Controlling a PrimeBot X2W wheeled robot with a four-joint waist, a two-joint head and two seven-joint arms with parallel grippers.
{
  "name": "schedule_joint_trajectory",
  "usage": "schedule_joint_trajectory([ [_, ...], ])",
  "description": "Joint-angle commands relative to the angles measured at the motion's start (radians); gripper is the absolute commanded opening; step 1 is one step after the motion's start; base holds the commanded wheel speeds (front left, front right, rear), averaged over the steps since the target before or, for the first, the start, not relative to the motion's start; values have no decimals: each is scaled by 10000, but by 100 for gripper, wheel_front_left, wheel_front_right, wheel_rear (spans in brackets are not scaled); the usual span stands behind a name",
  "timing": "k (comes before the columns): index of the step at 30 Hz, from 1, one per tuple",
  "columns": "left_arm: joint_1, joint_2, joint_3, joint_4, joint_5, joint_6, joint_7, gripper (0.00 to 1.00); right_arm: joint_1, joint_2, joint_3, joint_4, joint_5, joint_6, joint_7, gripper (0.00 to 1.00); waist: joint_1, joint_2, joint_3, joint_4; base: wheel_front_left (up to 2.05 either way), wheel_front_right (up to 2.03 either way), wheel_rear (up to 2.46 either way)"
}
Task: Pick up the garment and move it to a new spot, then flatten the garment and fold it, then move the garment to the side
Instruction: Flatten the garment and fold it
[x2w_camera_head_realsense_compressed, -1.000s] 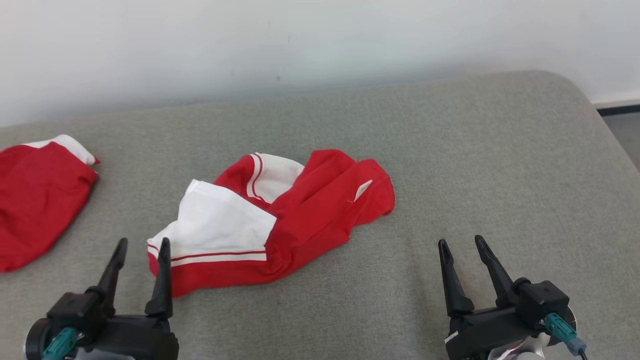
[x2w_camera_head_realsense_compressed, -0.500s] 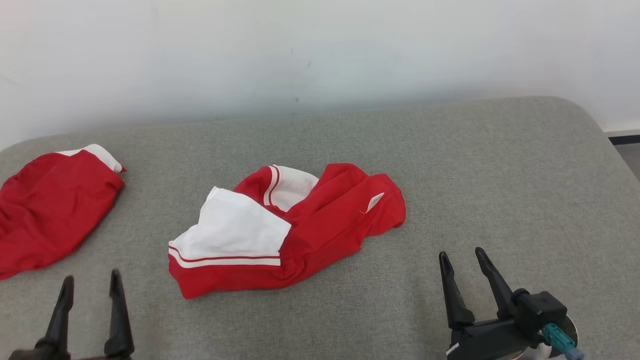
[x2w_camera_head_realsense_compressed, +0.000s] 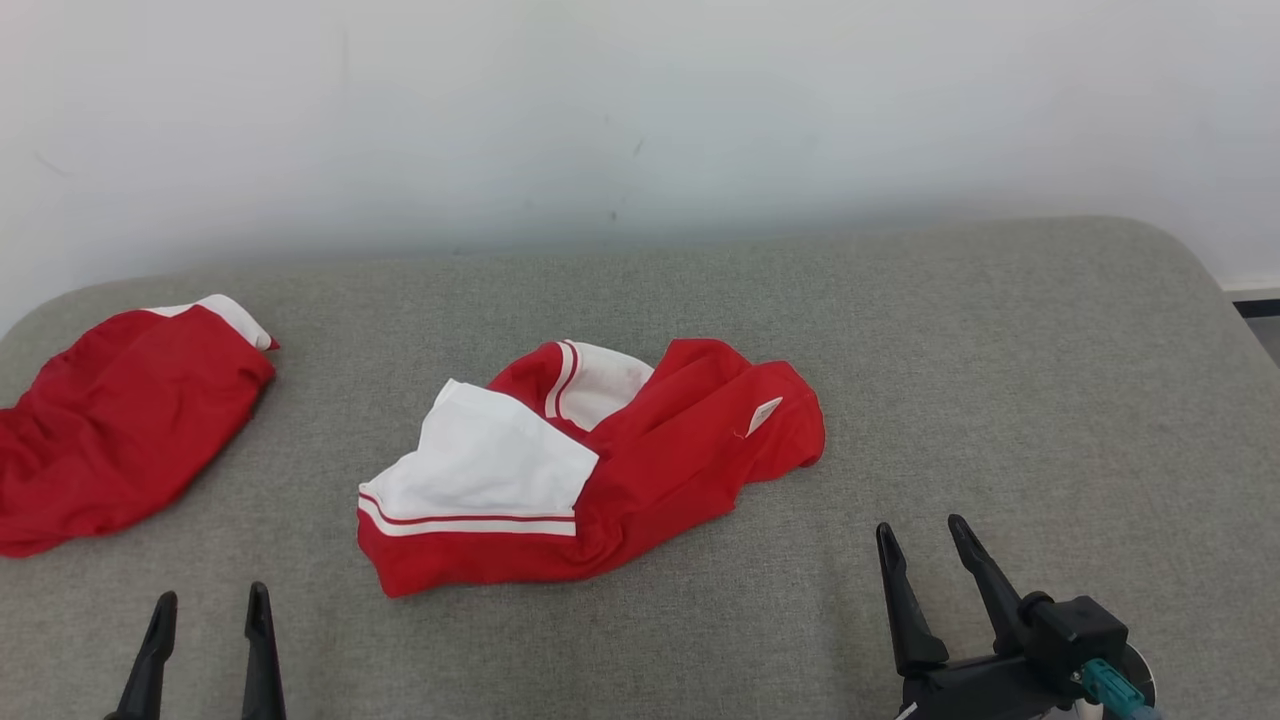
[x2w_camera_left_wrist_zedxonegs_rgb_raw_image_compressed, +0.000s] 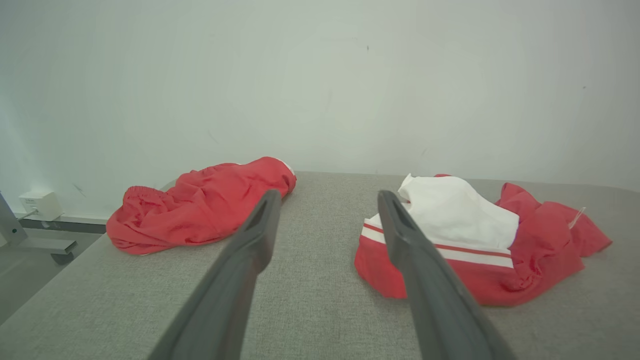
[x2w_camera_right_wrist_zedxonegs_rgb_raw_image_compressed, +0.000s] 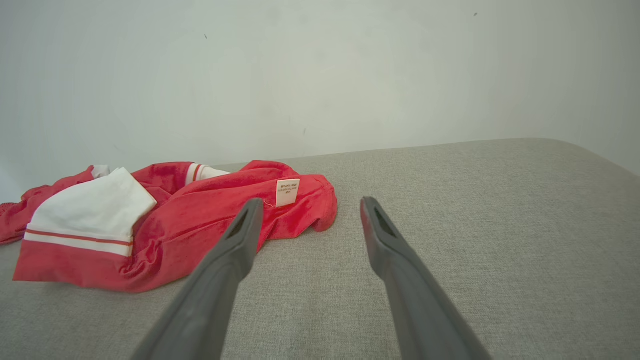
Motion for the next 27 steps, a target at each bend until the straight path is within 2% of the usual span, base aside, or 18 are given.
schedule_joint_trajectory([
  [1,1,-61,40,58,94,-59,-8,100,102,-16,-12,16,-17,-25,24,100,1,0,-15,0,0,0,0],
  [11,-354,-238,-5,195,168,-228,-8,100,-841,-19,18,558,-193,-25,306,100,1,0,223,184,0,0,0],
  [18,-706,-378,-207,295,172,-331,-8,100,-2633,-529,35,1592,-451,-25,835,100,1,0,683,606,0,0,0],
  [27,-1375,-490,-512,573,-14,-473,-8,100,-4878,-1365,34,3652,-428,-25,1334,100,1,0,1609,1339,0,0,0],
])
